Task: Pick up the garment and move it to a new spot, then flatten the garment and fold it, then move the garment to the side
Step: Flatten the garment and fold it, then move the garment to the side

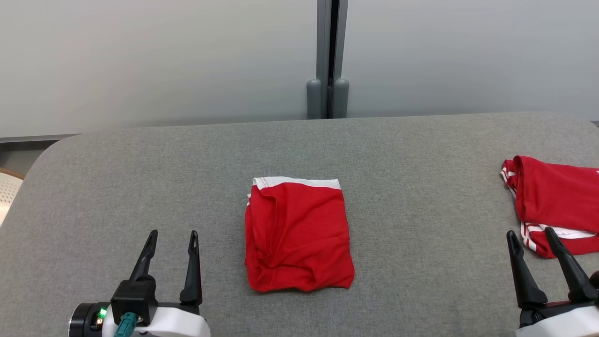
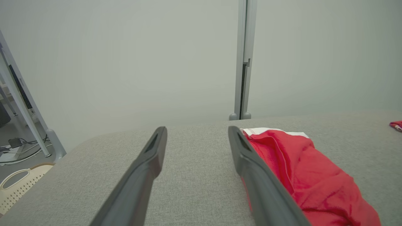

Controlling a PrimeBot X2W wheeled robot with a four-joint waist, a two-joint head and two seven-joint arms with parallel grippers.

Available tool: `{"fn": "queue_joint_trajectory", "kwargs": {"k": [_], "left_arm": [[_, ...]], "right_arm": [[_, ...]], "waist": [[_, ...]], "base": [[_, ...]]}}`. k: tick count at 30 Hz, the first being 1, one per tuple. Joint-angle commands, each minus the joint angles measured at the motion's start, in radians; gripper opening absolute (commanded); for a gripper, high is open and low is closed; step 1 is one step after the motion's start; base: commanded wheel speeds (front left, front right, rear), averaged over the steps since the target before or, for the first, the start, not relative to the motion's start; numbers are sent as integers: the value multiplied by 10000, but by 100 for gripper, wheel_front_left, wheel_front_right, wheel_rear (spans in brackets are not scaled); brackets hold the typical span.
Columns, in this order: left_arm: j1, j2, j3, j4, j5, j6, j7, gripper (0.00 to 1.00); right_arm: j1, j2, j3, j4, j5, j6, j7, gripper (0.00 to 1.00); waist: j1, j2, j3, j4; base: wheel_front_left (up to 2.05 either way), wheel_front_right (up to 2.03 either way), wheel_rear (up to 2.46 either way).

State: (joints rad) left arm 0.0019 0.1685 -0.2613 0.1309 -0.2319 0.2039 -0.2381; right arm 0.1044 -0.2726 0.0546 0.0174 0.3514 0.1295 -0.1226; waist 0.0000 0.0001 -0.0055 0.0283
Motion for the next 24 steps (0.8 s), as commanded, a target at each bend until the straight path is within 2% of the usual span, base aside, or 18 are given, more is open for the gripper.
{"fn": "queue_joint_trajectory", "kwargs": {"k": [1, 14, 18, 24], "left_arm": [[71, 49, 1, 0, -50, 74, -11, 100], [-167, 45, -149, -41, -45, 61, -5, 100], [-645, -211, -401, -224, 156, 109, -80, 100], [-1519, -814, -1002, -356, 433, 269, -218, 100]], "right_arm": [[104, 5, -24, -39, 69, 20, 39, 100], [90, -78, -94, 50, 66, 20, 131, 100], [-245, -404, -54, 236, 269, 20, 123, 100], [-1170, -1048, 531, 1224, 915, 22, 112, 100]], "waist": [[0, -1, -2, -6], [0, -1, 108, 147], [0, -1, 615, 636], [0, -1, 1581, 1878]], "base": [[0, 0, 0], [0, 0, 0], [0, 0, 0], [0, 0, 0]]}}
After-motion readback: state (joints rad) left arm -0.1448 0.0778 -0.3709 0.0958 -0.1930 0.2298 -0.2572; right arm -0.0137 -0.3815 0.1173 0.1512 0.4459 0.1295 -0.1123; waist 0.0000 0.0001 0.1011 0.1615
